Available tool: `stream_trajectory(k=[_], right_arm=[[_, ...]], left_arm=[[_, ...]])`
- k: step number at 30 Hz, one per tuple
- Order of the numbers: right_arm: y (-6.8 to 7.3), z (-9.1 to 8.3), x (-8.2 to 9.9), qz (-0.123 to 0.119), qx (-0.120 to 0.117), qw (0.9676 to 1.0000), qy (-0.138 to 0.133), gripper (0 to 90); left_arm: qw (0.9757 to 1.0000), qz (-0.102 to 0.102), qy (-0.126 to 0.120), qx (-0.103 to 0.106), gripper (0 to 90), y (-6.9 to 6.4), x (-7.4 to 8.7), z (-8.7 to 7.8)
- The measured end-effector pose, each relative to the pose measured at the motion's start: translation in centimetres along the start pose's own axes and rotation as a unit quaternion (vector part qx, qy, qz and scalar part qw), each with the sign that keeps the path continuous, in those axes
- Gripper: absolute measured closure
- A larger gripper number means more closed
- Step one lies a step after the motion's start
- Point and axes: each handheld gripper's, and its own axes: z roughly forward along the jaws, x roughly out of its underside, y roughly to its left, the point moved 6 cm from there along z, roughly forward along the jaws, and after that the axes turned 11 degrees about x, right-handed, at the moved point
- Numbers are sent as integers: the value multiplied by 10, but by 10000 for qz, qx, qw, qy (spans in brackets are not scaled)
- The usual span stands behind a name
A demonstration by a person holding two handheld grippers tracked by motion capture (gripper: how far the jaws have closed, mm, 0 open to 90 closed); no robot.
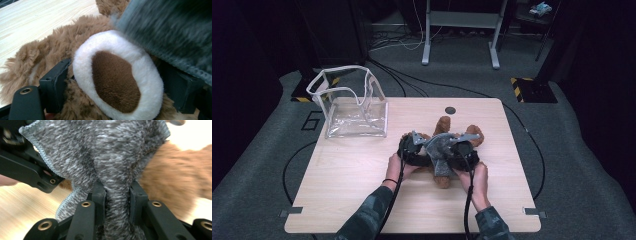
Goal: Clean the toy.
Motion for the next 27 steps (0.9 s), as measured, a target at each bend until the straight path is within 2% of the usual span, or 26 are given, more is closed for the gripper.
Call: stream_trajectory(k=[1, 3, 4, 6, 9, 13, 21, 24, 26, 27], right_arm=[[4, 5, 1, -123, 83, 9999, 50, 711], [9, 12, 4, -187, 220, 9995, 106, 713], [9, 12, 5, -229, 259, 9994, 90, 714], [7, 10, 7, -212, 278, 9993, 136, 716], [-1, 7, 13, -259, 365, 9988, 177, 717], [-16, 2, 26, -177, 436, 9986, 226, 717], [-55, -8, 56, 243, 713, 9965, 364, 719], [-57, -13, 58, 318, 580, 9976, 225, 719], [-52, -18, 54, 336, 507, 9981, 113, 720], [-48, -20, 50, 343, 385, 9987, 31, 720]], left_arm=[[10000, 6, -23, -10, 175, 0, 0, 0], [10000, 29, 3, -8, 175, 0, 1, 0], [10000, 69, 49, 7, 175, 0, 1, -1], [10000, 15, -2, 15, 176, 0, 0, 0], [10000, 17, -1, 21, 175, 0, 0, 0], [10000, 51, -19, 28, 176, 0, 1, 0], [10000, 37, -17, 77, 176, 0, 0, 0], [10000, 18, -30, 60, 176, 1, 0, 1], [10000, 11, -26, 54, 176, 1, 0, 1], [10000, 20, -22, 57, 176, 1, 0, 1]])
